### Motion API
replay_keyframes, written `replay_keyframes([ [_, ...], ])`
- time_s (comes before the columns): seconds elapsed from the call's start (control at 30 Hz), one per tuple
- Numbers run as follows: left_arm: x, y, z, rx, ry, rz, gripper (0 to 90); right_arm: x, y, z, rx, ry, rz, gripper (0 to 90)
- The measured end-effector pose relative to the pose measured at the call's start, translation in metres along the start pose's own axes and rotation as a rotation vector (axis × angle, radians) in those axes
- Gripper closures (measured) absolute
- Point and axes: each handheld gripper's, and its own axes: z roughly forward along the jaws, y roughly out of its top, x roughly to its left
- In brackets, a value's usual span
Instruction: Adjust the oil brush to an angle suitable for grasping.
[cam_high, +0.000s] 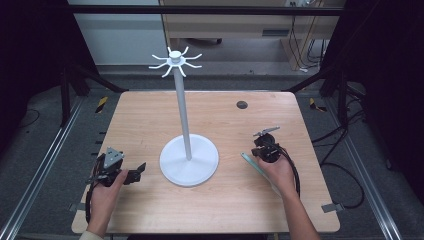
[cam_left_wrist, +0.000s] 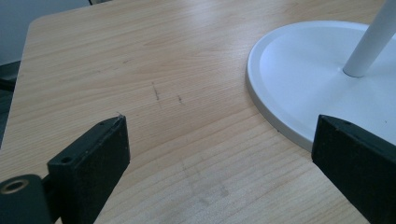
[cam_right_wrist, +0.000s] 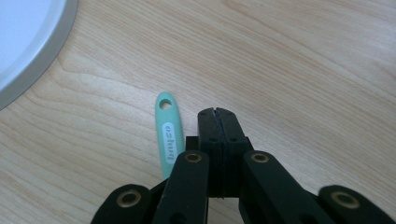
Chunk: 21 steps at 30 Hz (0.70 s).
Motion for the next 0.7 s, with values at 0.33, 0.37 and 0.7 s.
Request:
replay_keyframes([
  [0.33, -0.0006, 0.0001, 0.0003, 0.001, -0.003, -0.001, 3.9, 0.0046, -0.0012, 0.006, 0.024, 0.031, -0.012, 90.0],
  [0.37, -0.0006, 0.0001, 0.0004, 0.001, -0.004, -0.001, 3.9, 0.0048, -0.0013, 0.0066, 0.024, 0.028, -0.019, 90.0],
  [0.7, -0.0011, 0.0001, 0.0006, 0.001, -0.006, 0.0, 3.9, 0.0068, -0.0016, 0.0089, 0.037, 0.039, -0.019, 90.0],
])
